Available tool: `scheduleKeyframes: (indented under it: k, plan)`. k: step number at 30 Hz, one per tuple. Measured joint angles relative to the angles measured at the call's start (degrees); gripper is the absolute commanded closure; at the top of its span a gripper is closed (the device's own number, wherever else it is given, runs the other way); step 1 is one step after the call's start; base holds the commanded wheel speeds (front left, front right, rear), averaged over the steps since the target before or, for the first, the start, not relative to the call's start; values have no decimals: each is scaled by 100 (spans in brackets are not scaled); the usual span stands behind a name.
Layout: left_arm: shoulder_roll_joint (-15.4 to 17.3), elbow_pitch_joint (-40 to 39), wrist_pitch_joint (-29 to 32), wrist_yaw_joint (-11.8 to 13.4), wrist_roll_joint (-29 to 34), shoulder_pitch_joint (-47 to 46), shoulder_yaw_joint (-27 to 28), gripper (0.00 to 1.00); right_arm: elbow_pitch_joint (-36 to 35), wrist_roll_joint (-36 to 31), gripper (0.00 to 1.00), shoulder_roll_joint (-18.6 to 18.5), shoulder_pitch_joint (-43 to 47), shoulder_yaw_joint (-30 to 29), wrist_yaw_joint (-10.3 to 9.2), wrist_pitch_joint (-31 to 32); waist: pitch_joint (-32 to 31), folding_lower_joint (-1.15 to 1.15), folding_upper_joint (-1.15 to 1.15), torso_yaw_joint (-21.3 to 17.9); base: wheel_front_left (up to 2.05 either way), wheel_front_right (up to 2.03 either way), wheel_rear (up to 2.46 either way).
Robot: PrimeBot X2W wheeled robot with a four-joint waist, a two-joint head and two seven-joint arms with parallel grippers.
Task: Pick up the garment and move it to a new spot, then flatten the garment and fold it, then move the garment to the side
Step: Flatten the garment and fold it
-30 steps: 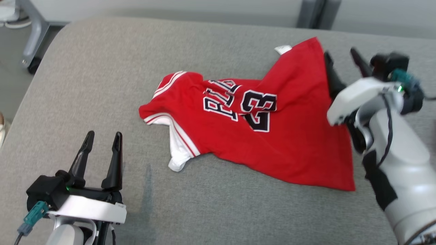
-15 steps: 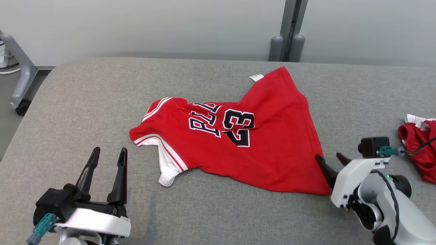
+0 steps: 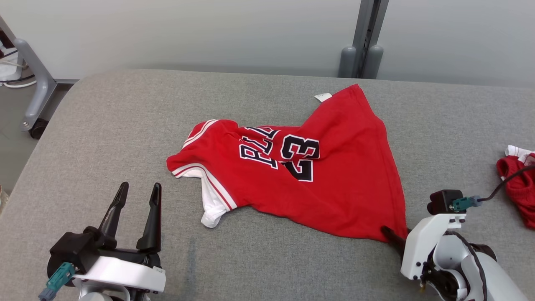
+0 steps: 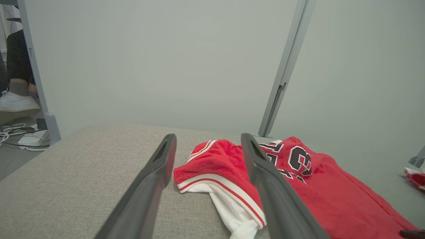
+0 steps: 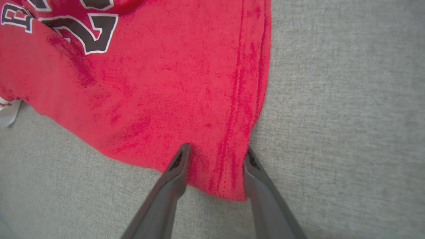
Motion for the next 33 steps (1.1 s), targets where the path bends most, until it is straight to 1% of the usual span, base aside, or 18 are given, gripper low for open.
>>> scheduleKeyframes:
  k: [4, 9, 15, 19, 23, 25, 26, 27, 28, 30, 33]
  plan:
    - [-11, 7, 0, 0, 0, 6, 13, 0, -346, -137, 100, 69, 188, -115, 1, 47, -31, 0, 0, -42, 0, 0, 0]
    - [-5, 5, 0, 0, 2, 73, -10, 0, -923, -245, 100, 58, 374, -436, 1, 110, -76, 0, 0, -187, 0, 0, 0]
    - [34, 82, 1, 0, 4, 113, -68, 0, -1763, -119, 100, -43, 817, -937, 1, 497, -133, 0, 0, -393, 0, 0, 0]
    - [82, 158, 0, 0, -3, 119, -86, 0, -2212, -140, 100, -140, 1135, -1388, 1, 818, -152, 0, 0, -498, 0, 0, 0]
    - [146, 349, 0, 0, -46, 120, -151, 0, -2492, -237, 100, -67, 1383, -1728, 1, 1244, -144, 0, 0, -571, 0, 0, 0]
    - [187, 531, -4, 0, -92, 116, -238, 0, -2582, -363, 100, -14, 1439, -1822, 1, 1326, -129, 0, 0, -596, 0, 0, 0]
    - [218, 651, -9, 0, -122, 113, -307, 0, -2614, -410, 63, 13, 1446, -1859, 1, 1338, -120, 0, 0, -604, 0, 0, 0]
    - [252, 778, -7, 0, -159, 103, -371, 0, -2626, -450, 11, 58, 1447, -1885, 1, 1337, -112, 0, 0, -611, 0, 0, 0]
    - [298, 887, 31, 0, -202, 80, -431, 0, -2637, -500, 0, 122, 1449, -1905, 1, 1325, -105, 0, 0, -617, 0, 0, 0]
    - [390, 1077, 126, 0, -278, -13, -557, 0, -2694, -566, 0, 223, 1450, -1913, 1, 1234, -97, 0, 0, -633, 0, 0, 0]
    - [506, 1262, 328, 1, -427, -141, -780, 0, -2855, -642, 0, 281, 1446, -1927, 1, 951, -96, 0, 0, -675, 0, 0, 0]
